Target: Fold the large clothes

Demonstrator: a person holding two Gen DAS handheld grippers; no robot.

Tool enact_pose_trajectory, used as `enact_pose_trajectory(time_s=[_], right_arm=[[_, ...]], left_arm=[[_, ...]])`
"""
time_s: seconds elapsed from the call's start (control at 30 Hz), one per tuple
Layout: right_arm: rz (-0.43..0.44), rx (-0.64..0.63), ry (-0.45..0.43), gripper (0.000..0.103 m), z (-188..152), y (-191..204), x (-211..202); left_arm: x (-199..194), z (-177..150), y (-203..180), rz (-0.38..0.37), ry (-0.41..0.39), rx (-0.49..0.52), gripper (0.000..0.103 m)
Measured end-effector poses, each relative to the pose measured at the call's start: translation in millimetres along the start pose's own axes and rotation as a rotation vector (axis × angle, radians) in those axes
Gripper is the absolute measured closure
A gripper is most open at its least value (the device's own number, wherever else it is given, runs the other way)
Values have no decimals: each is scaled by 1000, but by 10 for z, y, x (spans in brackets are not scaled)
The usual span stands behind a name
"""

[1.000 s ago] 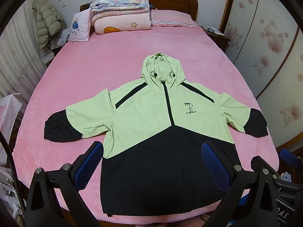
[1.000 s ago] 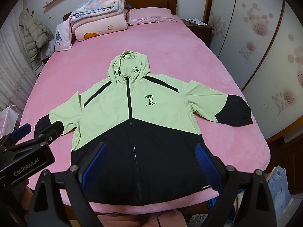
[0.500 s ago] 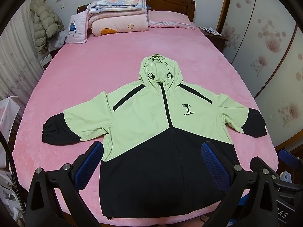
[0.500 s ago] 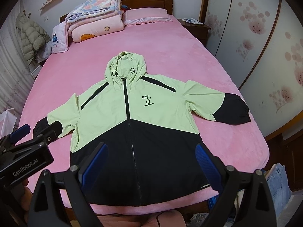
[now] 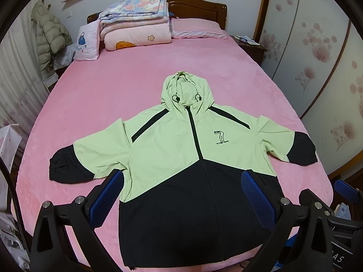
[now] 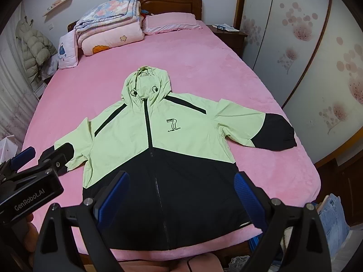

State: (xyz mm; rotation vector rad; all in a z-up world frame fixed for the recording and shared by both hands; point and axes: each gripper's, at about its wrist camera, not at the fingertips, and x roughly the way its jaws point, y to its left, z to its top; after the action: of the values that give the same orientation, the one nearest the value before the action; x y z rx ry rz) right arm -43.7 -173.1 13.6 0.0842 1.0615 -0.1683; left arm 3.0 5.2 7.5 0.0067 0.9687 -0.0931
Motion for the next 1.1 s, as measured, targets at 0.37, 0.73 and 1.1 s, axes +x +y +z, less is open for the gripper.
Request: enact_pose_trajectory(time_s=[0.37,0.73,1.1], right_arm=[[13,62,9,9,-22,-167,-10],[45,104,-7,9,60,-522,113],[113,127,-26,9,396,-1250,350]], left_arm=[[-30,66,-209,1,-31,67,0],[-30,190,-598,59,-76,115,0],[118,537,-1400,139,-105,135,0]])
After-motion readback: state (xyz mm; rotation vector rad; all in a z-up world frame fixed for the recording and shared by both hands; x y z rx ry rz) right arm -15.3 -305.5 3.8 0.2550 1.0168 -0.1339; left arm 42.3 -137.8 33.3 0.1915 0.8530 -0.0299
